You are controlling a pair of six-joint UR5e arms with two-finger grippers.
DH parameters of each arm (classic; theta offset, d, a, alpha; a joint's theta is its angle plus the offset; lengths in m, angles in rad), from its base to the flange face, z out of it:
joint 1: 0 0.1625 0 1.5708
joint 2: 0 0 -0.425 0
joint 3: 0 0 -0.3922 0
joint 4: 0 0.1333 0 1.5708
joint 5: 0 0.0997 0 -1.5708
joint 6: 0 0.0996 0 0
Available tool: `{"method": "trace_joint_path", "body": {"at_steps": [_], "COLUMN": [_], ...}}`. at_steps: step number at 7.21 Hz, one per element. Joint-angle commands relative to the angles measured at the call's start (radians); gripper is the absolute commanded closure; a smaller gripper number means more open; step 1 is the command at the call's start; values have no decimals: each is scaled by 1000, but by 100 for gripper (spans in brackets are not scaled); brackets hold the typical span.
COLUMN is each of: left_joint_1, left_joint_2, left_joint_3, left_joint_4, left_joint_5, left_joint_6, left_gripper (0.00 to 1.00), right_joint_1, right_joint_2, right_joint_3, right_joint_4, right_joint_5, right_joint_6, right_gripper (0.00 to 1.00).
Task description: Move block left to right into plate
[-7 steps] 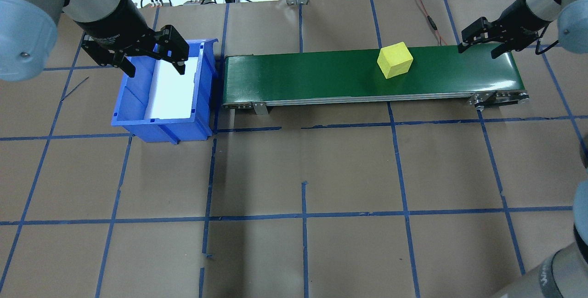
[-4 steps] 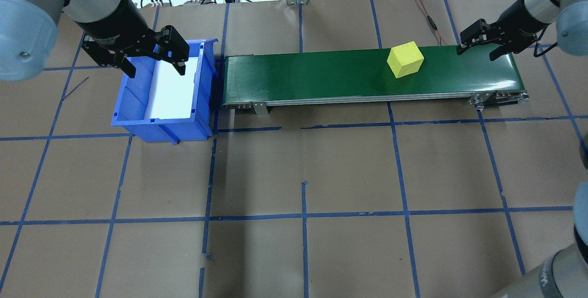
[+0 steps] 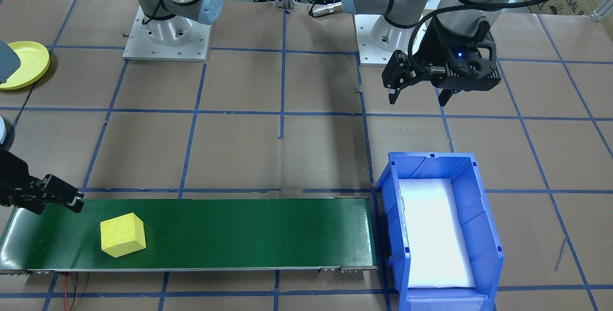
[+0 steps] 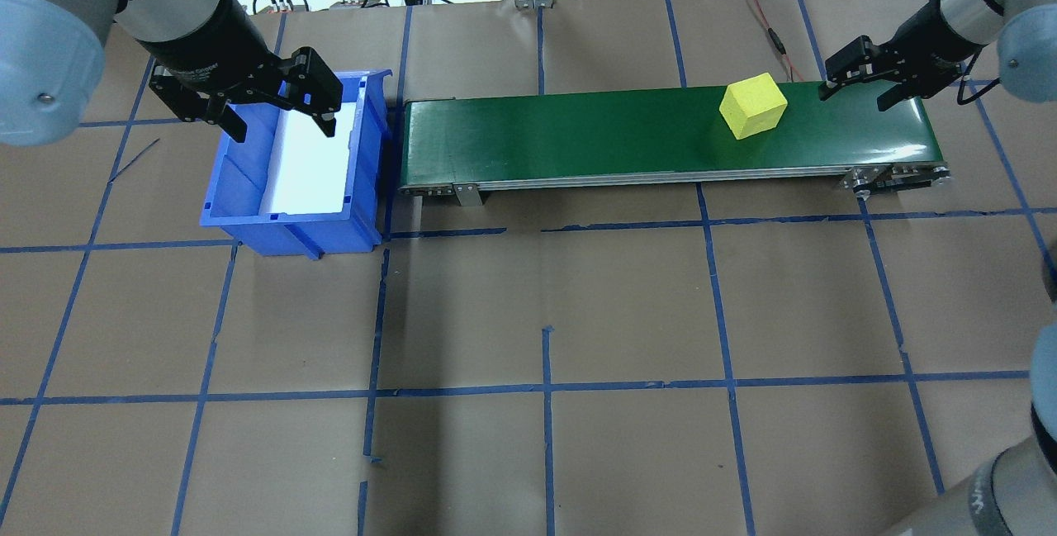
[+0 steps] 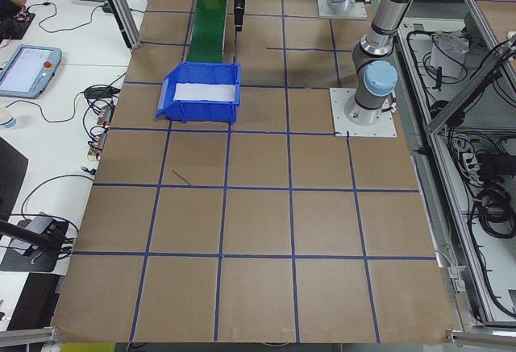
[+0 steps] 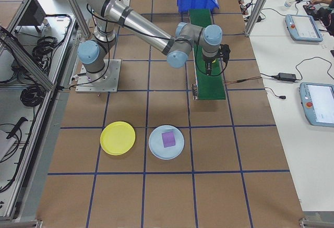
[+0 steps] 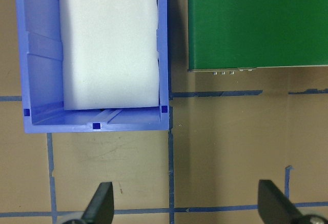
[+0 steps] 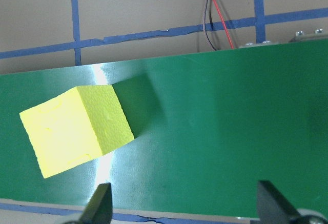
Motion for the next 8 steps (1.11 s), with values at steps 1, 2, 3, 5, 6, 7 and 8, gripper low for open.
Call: {"method": "trace_joint_path", "body": {"at_steps": [1, 2, 3, 5, 6, 7, 8], "left_joint_1": [-2, -2, -5, -6, -6, -6, -6], "left_joint_2": [0, 0, 0, 1, 1, 1, 0], "left_joint_3": [-13, -14, -13, -13, -13, -13, -13], "left_joint_4": [0, 1, 1, 1, 1, 3, 3], "left_joint_5": [-2, -3, -5, -6, -6, -8, -10], "left_joint_6": [0, -2, -2, -2, -2, -2, -3], "left_gripper": [0, 0, 0, 0, 0, 0, 0], "right_joint_1": [0, 0, 0, 0, 0, 0, 0], "right_joint_2": [3, 6, 18, 47, 47, 59, 67], "right_joint_3": [-2, -2, -8, -9, -12, -13, -16], "right_joint_4": [-1, -28, -74, -122, -133, -133, -133], "right_joint_5": [4, 22, 24, 25, 62, 65, 65], "right_joint_6": [2, -1, -33, -225, -261, -262, -262], "right_gripper": [0, 0, 0, 0, 0, 0, 0]}}
